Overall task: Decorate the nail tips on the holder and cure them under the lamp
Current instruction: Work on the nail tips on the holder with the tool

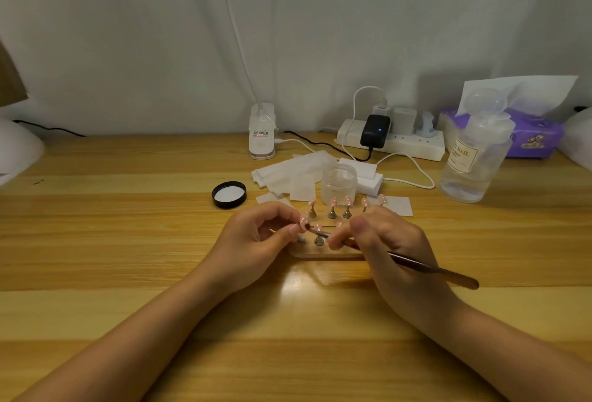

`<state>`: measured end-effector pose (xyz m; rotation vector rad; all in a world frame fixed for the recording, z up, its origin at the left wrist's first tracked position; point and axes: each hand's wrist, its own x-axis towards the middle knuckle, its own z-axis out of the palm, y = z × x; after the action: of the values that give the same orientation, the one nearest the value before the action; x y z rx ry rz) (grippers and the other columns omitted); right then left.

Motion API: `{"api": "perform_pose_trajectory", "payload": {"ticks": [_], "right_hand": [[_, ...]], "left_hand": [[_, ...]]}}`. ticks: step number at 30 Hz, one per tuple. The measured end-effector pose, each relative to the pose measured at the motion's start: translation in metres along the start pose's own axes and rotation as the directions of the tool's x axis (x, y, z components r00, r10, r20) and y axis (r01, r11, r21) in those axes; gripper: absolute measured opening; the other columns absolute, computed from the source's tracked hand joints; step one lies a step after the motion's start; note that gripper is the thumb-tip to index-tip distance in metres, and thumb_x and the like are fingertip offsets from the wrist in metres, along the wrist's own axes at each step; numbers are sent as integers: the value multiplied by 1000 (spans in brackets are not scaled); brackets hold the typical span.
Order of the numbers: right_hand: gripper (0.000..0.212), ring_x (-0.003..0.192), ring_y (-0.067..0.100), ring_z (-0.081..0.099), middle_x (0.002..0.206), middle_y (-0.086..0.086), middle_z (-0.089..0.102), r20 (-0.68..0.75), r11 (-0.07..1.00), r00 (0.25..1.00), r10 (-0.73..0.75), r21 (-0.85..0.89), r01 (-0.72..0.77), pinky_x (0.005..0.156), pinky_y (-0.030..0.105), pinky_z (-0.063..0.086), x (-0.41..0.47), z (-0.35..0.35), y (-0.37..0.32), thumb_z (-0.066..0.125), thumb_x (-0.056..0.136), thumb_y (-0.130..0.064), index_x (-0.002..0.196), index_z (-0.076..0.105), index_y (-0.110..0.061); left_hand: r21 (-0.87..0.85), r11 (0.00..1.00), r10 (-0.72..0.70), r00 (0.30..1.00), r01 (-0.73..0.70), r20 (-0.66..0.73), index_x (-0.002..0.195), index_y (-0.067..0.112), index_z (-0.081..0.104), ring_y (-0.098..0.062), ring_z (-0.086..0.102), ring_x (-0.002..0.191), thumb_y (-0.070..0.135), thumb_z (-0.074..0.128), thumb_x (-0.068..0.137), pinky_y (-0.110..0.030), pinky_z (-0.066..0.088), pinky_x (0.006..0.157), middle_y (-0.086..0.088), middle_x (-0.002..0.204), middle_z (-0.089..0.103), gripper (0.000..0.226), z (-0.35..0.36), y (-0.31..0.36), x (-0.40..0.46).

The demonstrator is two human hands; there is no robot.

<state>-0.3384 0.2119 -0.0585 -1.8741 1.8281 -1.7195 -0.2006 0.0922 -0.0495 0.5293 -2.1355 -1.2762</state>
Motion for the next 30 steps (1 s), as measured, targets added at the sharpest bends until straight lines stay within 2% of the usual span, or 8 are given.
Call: {"api": "perform_pose_trajectory", "payload": {"ticks": [5,10,15,18,20,23,26,30], "right_hand": [[37,76,3,58,69,-17,62,-32,998,999,22,54,-21,72,28,43,-1,-1,-1,34,91,-48,73,62,-34],[45,81,1,56,80,-23,59,2,1000,1000,1,-28,-1,75,27,43,2,0,0,31,92,-50,80,66,-25],[43,73,-1,56,75,-23,57,39,997,997,-62,42,61,72,23,44,0,-1,-3,32,93,-51,78,64,-27],[47,74,-2,60,68,-17,63,11,987,1000,21,158,-23,70,14,44,0,-2,-5,28,89,-58,79,63,-28],[54,69,-2,61,67,-11,66,-10,957,994,113,272,-106,64,7,42,-1,-4,-6,25,83,-67,78,63,-28],[65,55,6,55,61,-3,64,-21,947,989,149,290,-137,56,8,39,-2,-3,-5,21,78,-76,78,64,-27],[55,60,8,57,67,-7,65,-52,967,990,133,225,-118,63,8,41,-1,-3,-3,23,82,-70,77,62,-31],[30,75,-1,61,77,-10,66,-63,979,986,154,146,-144,65,8,43,3,-3,-2,43,85,-52,80,62,-29]], "left_hand": [[6,1000,1,1000,-1,0,82,22,65,-10,65,79,1,60,83,-28,52,74,3,81,67,22,-1,-1,0],[-23,999,-30,999,30,-13,85,18,65,-26,66,78,4,61,82,-46,52,74,0,80,69,15,-1,-3,0],[-33,999,7,999,-9,-48,82,18,65,-3,64,74,-1,62,81,-16,51,67,3,81,66,19,0,-2,1],[-84,996,-11,998,6,-67,79,19,66,-13,66,81,2,64,79,-26,56,73,0,85,66,17,0,-3,1],[-90,996,-3,998,-3,-68,77,21,68,-19,63,88,15,68,73,-37,55,75,3,87,66,6,-1,-1,0],[-23,999,23,996,-25,-84,76,22,68,-16,58,86,29,65,68,-36,53,73,2,88,63,11,-1,2,-1],[-27,999,34,993,-37,-110,80,15,69,-11,59,77,26,65,70,-32,52,71,1,84,65,15,-1,4,-2],[-2,1000,17,989,-17,-144,82,14,68,-6,62,74,11,69,75,-25,50,72,6,82,68,7,-1,1,-1]]}}
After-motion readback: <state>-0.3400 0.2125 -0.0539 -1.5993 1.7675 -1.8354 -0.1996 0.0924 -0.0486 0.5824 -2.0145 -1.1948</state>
